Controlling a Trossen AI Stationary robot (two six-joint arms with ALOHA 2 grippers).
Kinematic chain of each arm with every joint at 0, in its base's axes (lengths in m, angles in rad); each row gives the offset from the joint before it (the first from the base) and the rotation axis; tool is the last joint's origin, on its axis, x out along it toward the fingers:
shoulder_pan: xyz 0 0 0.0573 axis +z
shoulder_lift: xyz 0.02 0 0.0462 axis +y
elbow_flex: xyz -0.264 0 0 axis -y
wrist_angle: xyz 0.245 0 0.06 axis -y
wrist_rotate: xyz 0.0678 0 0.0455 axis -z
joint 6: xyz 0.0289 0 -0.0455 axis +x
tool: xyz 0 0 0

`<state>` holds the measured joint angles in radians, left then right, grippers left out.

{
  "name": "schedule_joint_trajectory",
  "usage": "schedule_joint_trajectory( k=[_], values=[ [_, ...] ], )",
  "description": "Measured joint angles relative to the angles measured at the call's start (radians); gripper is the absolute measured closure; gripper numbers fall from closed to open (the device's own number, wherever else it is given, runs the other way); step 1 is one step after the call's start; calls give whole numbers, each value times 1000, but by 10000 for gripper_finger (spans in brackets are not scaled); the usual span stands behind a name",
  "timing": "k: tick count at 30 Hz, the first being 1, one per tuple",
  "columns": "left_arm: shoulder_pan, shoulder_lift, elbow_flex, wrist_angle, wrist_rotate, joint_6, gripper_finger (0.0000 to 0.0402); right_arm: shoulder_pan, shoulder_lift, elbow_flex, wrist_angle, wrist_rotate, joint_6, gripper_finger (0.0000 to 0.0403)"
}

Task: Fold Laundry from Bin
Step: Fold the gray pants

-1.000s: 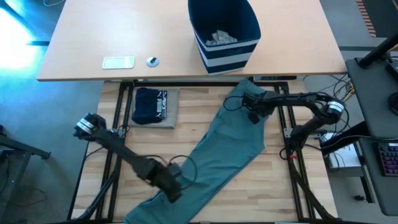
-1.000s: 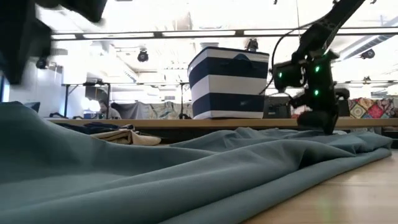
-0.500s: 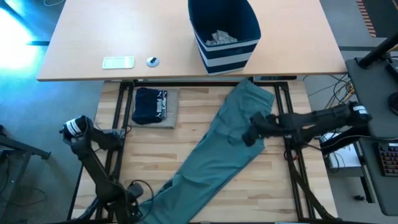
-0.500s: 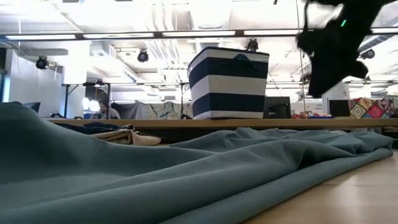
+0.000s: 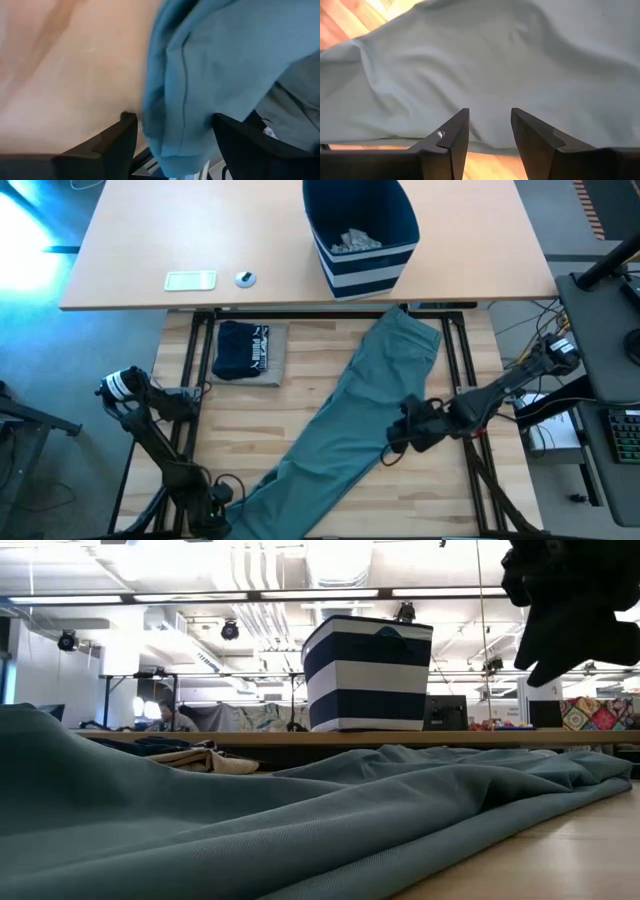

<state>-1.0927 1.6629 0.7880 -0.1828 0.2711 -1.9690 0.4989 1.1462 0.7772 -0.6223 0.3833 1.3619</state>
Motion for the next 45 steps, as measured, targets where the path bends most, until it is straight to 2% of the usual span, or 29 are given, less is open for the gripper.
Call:
schedule_joint_trajectory(
  k=[2, 4, 6, 10, 11, 20, 22, 25, 31, 33, 38, 42, 45],
  values=[
    [0, 0, -4, 11, -12, 5, 167, 4, 20, 9, 1, 0, 0, 259],
    [0, 3, 2, 22, -38, 11, 197, 3, 39, 18, 1, -1, -10, 259],
    [3, 6, 15, 12, -51, 17, 247, 3, 51, 29, -1, 0, -41, 259],
    [8, 5, 66, 14, -61, 22, 376, 3, 65, 62, 2, 10, -105, 258],
    [8, 3, 85, 14, -60, 22, 386, 3, 68, 72, 0, 10, -125, 259],
    [-21, 19, 378, -14, -53, 103, 390, -2, 102, 117, 0, 58, -220, 258],
    [-25, 41, 407, -59, -39, 103, 384, -10, 118, 117, 1, 63, -221, 254],
    [-24, 78, 414, -68, -9, 91, 355, -19, 156, 117, 1, 61, -221, 247],
    [-26, 134, 456, -38, 145, 76, 244, -26, 239, 116, 8, 1, -221, 216],
    [-27, 134, 463, -36, 158, 83, 207, -26, 256, 116, 8, 1, -222, 204],
    [-32, 143, 455, -36, 33, 54, 152, -26, 276, 151, 7, 3, -293, 182],
    [-47, 196, 449, -39, -50, 12, 144, -26, 277, 192, -2, 10, -359, 177],
    [-53, 242, 459, -78, -63, 24, 143, -26, 276, 220, -7, 21, -395, 177]
  ],
)
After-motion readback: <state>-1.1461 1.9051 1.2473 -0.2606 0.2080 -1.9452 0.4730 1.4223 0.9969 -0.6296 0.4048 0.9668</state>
